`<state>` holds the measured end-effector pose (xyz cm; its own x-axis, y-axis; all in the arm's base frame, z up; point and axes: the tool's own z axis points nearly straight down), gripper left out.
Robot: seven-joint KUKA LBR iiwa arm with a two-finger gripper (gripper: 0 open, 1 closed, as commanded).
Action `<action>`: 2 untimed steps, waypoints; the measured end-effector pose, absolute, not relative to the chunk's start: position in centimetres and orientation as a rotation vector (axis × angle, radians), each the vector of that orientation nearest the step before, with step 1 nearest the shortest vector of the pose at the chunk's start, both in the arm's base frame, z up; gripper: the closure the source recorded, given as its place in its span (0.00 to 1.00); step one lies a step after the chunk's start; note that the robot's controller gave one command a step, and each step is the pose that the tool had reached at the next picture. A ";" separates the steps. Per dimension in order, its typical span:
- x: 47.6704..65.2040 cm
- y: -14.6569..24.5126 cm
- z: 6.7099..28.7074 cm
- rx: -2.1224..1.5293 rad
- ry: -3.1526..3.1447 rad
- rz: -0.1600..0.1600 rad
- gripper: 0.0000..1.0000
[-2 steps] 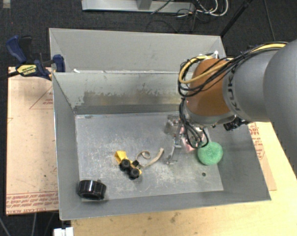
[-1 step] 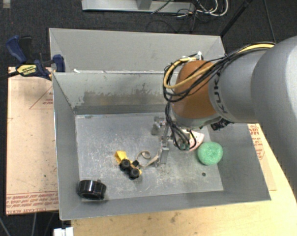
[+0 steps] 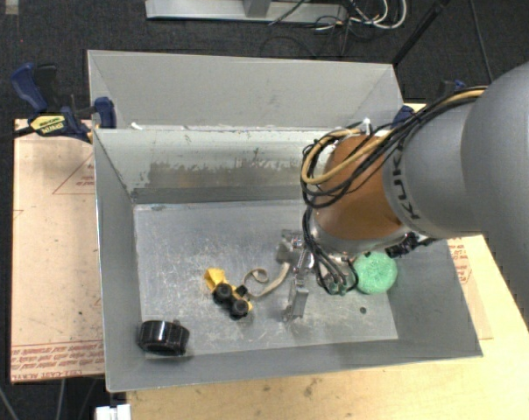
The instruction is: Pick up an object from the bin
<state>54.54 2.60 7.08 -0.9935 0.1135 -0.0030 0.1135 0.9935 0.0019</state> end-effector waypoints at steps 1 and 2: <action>52.3 4.6 7.0 0.039 3.144 0.000 0.00; 53.2 7.5 7.0 -0.240 3.130 0.001 0.00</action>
Offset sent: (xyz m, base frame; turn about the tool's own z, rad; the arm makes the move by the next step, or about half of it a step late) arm -0.0026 0.0760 -0.0008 -0.1829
